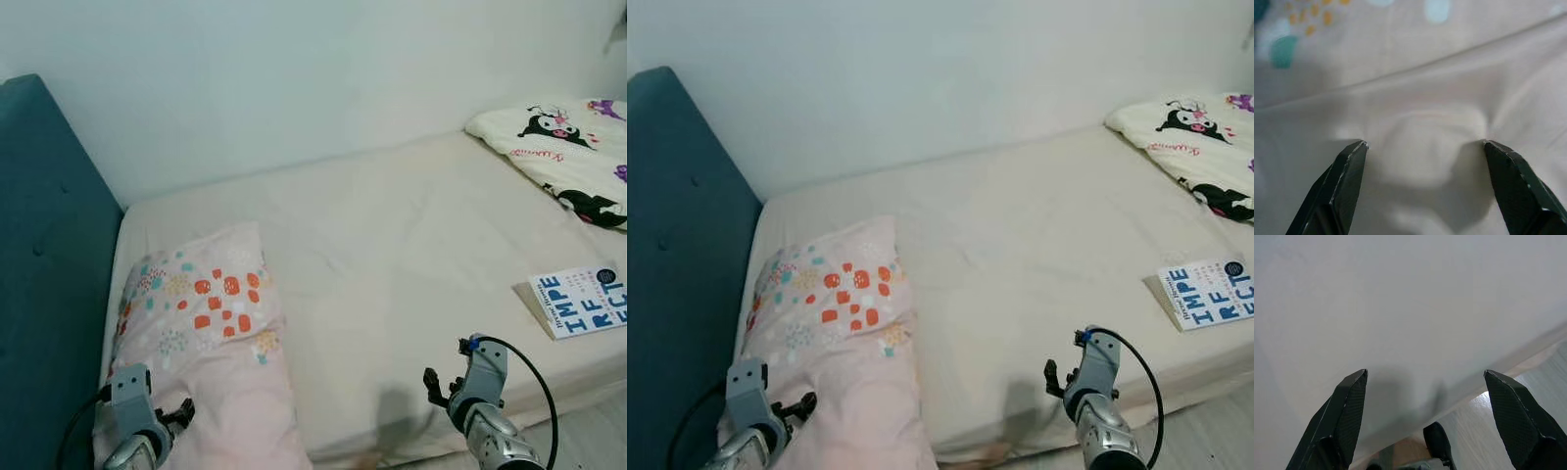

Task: Clean up the room

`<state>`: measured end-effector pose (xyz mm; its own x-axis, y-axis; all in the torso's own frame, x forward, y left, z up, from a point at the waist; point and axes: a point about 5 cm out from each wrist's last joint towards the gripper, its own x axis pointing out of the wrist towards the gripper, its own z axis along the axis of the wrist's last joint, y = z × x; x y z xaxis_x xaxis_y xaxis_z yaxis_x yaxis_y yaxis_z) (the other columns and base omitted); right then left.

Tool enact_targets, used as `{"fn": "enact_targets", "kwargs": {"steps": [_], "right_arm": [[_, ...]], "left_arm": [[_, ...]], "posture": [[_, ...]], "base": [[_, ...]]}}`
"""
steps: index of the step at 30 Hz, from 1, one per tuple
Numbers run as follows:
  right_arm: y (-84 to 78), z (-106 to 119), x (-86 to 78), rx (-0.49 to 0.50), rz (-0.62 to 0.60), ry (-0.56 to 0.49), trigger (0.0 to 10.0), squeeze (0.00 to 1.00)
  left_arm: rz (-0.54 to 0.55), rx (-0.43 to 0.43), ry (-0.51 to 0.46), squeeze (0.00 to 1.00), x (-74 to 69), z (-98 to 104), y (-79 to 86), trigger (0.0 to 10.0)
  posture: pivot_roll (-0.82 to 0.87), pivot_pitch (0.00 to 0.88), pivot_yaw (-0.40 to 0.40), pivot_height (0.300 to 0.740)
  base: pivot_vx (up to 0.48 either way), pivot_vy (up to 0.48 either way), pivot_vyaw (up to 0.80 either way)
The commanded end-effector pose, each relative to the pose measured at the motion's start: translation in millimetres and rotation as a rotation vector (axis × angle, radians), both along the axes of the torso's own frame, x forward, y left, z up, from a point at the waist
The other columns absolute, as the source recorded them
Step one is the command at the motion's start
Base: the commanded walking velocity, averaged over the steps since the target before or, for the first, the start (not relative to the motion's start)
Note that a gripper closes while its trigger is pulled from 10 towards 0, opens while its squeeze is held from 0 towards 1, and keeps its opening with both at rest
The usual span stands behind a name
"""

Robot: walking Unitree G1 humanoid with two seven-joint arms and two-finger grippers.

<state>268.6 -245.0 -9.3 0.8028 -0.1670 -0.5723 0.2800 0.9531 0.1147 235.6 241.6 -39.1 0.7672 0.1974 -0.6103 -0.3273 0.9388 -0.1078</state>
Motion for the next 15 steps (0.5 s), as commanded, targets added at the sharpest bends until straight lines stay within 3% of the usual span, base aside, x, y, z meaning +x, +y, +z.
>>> {"fn": "enact_targets", "kwargs": {"steps": [1, 7, 15], "right_arm": [[5.0, -4, -2.1, 0.009, 0.014, 0.021, 10.0, 0.00], [4.9, -3, -1.6, 0.011, 0.013, 0.015, 10.0, 0.00], [0.4, 0, -1.9, 0.018, -0.010, -0.021, 10.0, 0.00]], "left_arm": [[0.008, 0.060, 0.030, 0.00, -6.6, -2, 9.6, 10.0], [0.003, 0.061, 0.026, 0.00, -4.7, -1, 7.0, 10.0], [-0.059, -0.130, -0.046, 0.00, 4.8, -2, -23.3, 10.0]], "posture": [[-0.09, 0.118, 0.103, 0.625], [-0.09, 0.125, 0.104, 0.605], [-0.10, 0.135, 0.100, 0.576]], "base": [[0.000, 0.000, 0.00], [0.000, 0.000, 0.00], [0.000, 0.000, 0.00]]}}
